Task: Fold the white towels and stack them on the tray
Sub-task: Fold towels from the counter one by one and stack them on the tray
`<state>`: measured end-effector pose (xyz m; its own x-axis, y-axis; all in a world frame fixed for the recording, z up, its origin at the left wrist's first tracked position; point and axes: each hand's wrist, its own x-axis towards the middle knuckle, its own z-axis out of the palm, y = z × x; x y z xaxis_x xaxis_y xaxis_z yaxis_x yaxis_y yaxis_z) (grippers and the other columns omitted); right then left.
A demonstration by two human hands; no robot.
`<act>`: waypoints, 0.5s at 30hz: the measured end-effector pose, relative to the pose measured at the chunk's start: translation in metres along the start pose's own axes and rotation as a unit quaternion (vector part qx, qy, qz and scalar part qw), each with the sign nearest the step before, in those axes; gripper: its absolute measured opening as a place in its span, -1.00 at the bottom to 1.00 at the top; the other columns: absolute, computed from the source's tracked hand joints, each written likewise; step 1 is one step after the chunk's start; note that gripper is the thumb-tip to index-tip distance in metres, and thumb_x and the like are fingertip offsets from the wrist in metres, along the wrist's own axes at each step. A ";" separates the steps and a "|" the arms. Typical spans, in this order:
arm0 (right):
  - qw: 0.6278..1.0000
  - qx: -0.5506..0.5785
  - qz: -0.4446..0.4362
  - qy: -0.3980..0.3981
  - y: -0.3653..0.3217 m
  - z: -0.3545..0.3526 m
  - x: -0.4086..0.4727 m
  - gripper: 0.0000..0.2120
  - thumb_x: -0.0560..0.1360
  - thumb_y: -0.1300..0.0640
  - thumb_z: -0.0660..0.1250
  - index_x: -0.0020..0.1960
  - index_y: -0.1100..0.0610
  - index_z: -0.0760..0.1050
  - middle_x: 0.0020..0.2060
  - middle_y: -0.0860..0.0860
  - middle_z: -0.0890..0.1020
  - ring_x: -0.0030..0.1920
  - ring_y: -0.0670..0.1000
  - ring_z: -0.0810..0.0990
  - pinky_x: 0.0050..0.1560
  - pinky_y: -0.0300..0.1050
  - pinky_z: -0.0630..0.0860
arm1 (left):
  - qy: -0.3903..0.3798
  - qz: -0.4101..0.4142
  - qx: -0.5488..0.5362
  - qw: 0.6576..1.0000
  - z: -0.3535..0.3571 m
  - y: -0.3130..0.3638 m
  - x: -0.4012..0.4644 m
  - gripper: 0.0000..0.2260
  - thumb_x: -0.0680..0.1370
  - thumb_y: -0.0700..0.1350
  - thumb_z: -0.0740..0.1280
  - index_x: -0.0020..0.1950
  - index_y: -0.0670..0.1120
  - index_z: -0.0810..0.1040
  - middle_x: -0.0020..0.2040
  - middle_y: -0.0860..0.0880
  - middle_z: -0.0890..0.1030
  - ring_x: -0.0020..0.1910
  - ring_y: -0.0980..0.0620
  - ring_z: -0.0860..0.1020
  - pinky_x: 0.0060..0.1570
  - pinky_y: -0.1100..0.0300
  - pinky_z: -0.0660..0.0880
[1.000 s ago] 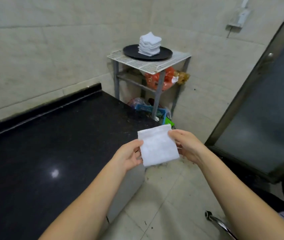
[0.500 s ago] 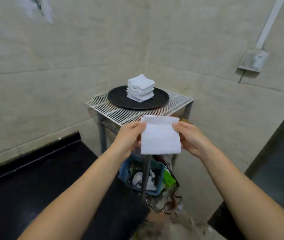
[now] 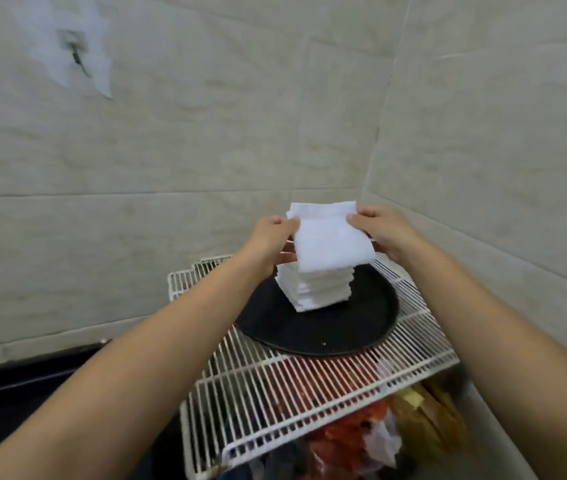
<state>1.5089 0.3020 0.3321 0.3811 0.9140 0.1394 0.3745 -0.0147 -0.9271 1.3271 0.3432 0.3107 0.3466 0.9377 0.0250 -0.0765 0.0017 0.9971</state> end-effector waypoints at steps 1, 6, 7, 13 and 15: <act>1.000 -0.001 -0.004 -0.009 0.007 -0.002 0.022 -0.86 0.52 0.22 0.32 -0.20 0.23 0.53 -0.36 0.05 0.47 -0.38 -0.07 0.45 -0.40 -0.28 0.35 | 0.017 -0.011 0.007 1.000 0.006 -0.002 0.015 -0.77 0.60 -0.13 0.23 -0.26 -0.09 0.34 -0.33 -0.05 0.43 -0.47 0.07 0.44 -0.56 0.36 0.44; 0.996 -0.045 -0.009 -0.082 0.050 0.008 0.090 -0.78 0.51 0.19 0.34 0.03 0.34 0.58 -0.18 0.09 0.57 -0.15 0.01 0.50 -0.23 -0.14 0.37 | 0.086 -0.066 0.052 0.993 0.016 -0.030 0.058 -0.79 0.59 -0.17 0.24 -0.24 -0.13 0.37 -0.35 -0.08 0.43 -0.47 0.05 0.42 -0.57 0.35 0.46; 0.995 -0.043 -0.015 -0.093 0.057 0.012 0.094 -0.79 0.51 0.20 0.33 0.02 0.35 0.58 -0.20 0.08 0.56 -0.16 0.01 0.49 -0.23 -0.14 0.36 | 0.095 -0.075 0.058 0.991 0.015 -0.036 0.061 -0.80 0.59 -0.16 0.25 -0.22 -0.14 0.37 -0.35 -0.08 0.44 -0.49 0.06 0.42 -0.57 0.35 0.45; 0.994 -0.031 -0.036 -0.100 0.076 0.023 0.112 -0.95 0.50 0.19 0.35 -0.15 0.14 0.55 -0.28 0.00 0.56 -0.15 0.02 0.51 -0.10 -0.14 0.38 | 0.158 -0.067 0.117 0.978 0.012 -0.057 0.077 -0.68 0.57 -0.12 0.28 -0.36 -0.10 0.32 -0.44 -0.07 0.39 -0.61 0.10 0.38 -0.64 0.36 0.25; 0.994 -0.025 -0.031 -0.100 0.077 0.024 0.112 -0.92 0.50 0.18 0.35 -0.03 0.18 0.56 -0.22 0.02 0.57 -0.11 0.02 0.53 -0.11 -0.14 0.41 | 0.175 -0.065 0.135 0.973 0.011 -0.060 0.079 -0.65 0.57 -0.09 0.30 -0.38 -0.10 0.30 -0.45 -0.08 0.39 -0.54 0.03 0.35 -0.64 0.34 0.22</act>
<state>1.5601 0.4135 0.2677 0.1824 0.9759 0.1200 0.4349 0.0294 -0.9000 1.3698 0.4132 0.2533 -0.0059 0.9966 -0.0819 0.2123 0.0813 0.9738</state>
